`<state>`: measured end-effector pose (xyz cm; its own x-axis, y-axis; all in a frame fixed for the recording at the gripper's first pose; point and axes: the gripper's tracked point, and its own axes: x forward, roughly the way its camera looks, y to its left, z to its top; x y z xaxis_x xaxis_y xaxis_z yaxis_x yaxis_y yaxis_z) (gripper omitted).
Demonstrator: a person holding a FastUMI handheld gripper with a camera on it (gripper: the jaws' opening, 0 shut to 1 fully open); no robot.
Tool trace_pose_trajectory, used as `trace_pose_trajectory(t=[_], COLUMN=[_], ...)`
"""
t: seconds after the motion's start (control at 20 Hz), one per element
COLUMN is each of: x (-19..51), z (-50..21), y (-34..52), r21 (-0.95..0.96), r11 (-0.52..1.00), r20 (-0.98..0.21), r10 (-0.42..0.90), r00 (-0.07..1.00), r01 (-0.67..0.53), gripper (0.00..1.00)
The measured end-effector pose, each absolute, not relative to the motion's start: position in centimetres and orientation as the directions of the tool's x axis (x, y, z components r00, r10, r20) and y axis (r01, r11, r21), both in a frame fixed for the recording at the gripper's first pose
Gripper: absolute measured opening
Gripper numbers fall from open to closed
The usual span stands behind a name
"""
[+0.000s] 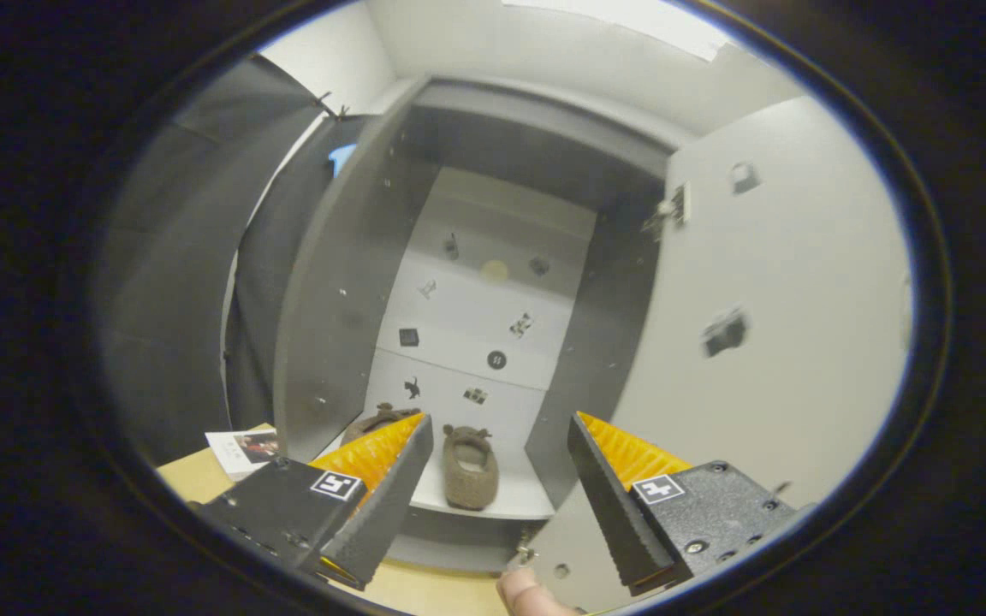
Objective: Open the shoe cabinet door, grab the shoes and put them into the shoe cabinet, then close the shoe cabinet door.
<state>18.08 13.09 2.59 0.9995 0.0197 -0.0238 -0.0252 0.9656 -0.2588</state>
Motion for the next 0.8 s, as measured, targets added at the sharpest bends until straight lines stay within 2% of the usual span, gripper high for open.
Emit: trace_pose_trajectory(t=[0.3, 0.6, 0.8], x=[3.8, -5.1, -8.3], z=[9.3, 10.6, 10.1], y=[4.8, -5.1, -11.8], r21=[-0.255, -0.153, -0.066], r11=[0.961, 0.976, 0.985], r20=[0.177, 0.22, 0.189], r10=[-0.065, -0.119, -0.143], r00=[0.982, 0.968, 0.972], r01=[0.11, 0.155, 0.158], gripper=[1.0, 1.0, 1.0])
